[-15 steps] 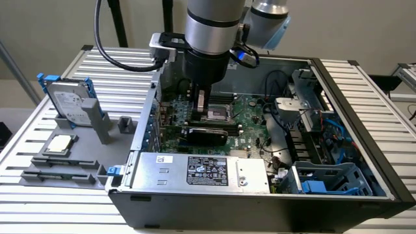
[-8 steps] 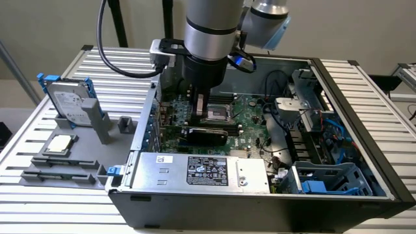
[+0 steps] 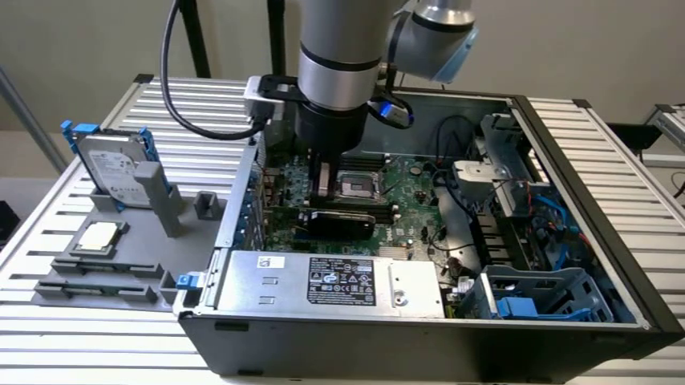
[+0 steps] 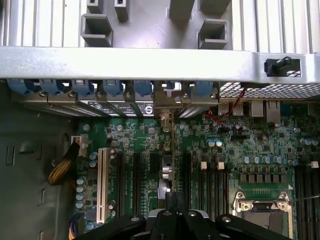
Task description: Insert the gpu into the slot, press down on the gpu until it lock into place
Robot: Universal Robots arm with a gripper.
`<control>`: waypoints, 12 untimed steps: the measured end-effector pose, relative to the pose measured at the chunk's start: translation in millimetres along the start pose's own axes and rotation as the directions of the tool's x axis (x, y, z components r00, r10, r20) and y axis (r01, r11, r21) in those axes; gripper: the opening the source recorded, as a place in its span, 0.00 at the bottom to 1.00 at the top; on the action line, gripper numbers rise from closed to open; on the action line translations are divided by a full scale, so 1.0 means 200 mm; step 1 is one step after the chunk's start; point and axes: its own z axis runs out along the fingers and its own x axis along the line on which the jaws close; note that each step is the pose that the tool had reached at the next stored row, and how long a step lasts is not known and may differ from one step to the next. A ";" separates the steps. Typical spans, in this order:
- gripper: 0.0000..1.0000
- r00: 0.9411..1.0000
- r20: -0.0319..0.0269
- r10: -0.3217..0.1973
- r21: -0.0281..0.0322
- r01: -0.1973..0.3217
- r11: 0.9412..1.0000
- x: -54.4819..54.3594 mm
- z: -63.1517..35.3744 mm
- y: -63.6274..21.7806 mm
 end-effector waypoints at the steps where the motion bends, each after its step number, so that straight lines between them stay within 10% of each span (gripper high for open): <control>1: 0.11 1.000 0.000 0.000 0.001 0.000 1.000 0.00 0.009 0.002; 12: 0.11 1.000 -0.002 0.000 0.010 0.000 1.000 -0.01 0.066 0.010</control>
